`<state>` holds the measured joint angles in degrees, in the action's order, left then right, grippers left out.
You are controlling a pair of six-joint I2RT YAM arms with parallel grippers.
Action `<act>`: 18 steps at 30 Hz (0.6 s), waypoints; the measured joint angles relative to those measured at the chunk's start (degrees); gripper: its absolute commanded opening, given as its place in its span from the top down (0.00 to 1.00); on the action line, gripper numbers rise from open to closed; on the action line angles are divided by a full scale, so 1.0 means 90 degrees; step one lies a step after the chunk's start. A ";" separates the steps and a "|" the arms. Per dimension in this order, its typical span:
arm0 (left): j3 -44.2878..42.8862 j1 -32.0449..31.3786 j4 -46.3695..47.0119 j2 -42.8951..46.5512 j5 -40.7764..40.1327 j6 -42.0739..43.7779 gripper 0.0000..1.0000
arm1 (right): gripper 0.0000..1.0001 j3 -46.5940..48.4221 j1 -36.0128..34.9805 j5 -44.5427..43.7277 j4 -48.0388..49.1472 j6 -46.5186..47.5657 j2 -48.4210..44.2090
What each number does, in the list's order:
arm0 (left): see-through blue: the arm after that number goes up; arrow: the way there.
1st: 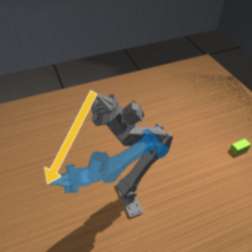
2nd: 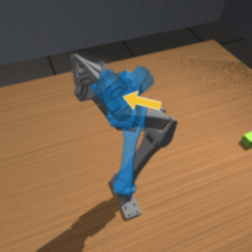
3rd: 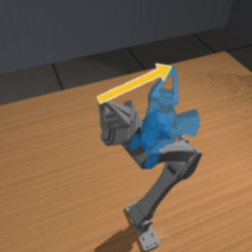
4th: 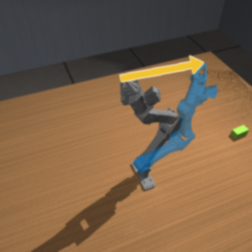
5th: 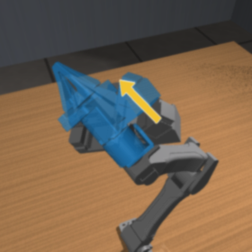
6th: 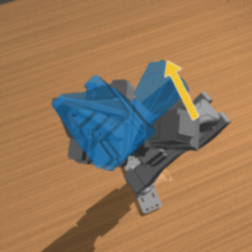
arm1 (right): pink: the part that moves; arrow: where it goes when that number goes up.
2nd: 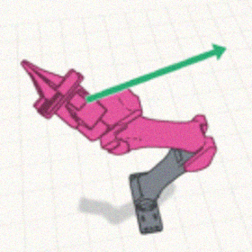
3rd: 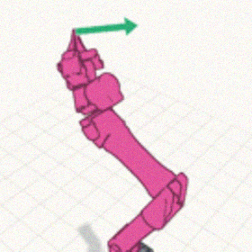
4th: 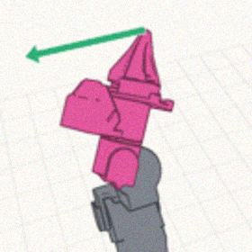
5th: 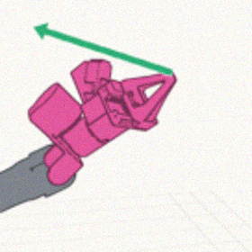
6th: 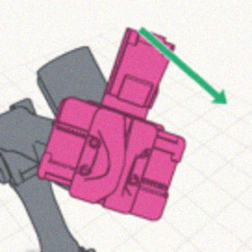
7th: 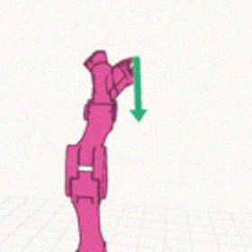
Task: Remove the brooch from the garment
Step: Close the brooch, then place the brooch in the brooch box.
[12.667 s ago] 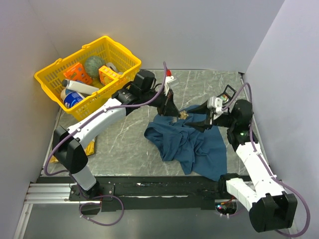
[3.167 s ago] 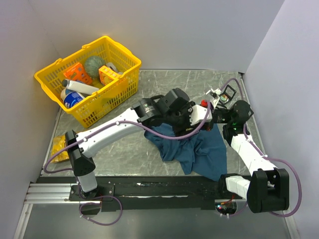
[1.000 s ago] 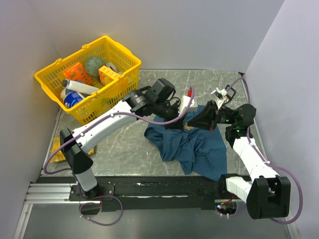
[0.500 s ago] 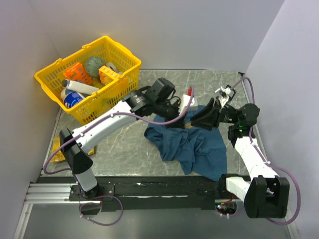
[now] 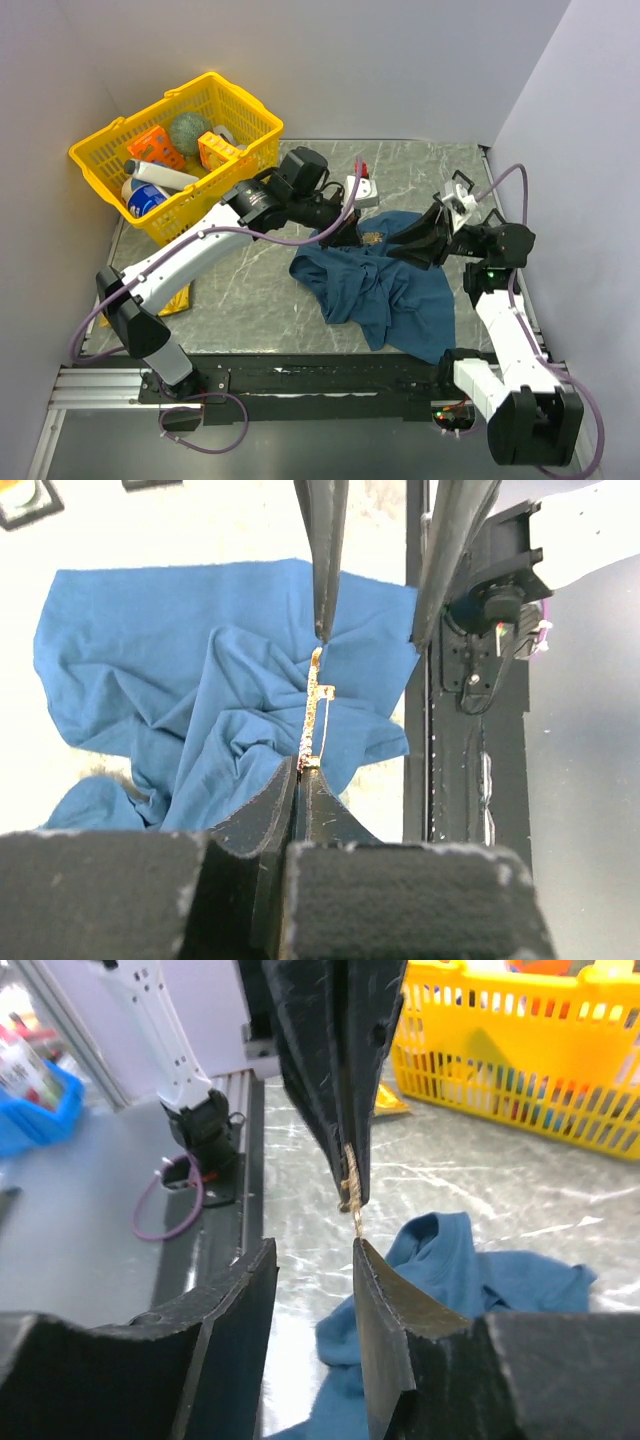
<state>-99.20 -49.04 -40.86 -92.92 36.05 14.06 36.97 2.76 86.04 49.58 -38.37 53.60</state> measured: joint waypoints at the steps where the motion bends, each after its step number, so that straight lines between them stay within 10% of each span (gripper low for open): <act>1: 0.0010 0.0002 0.0024 0.0032 0.0041 -0.0007 0.99 | 0.59 0.0007 -0.0002 0.0002 -0.0342 0.0376 -0.0143; 8: 0.0012 0.0005 0.0080 0.0107 0.0369 -0.0036 0.99 | 0.62 0.1251 -0.0549 -0.0073 -0.5285 0.4818 -0.0279; 18: 0.0032 0.0007 0.0085 0.0107 0.0522 -0.0046 0.99 | 0.77 0.0850 -0.0656 -0.0163 -0.5651 0.5175 -0.0396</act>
<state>-98.91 -48.97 -40.10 -91.96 40.75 13.65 44.62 -3.14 84.58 -1.28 8.21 50.04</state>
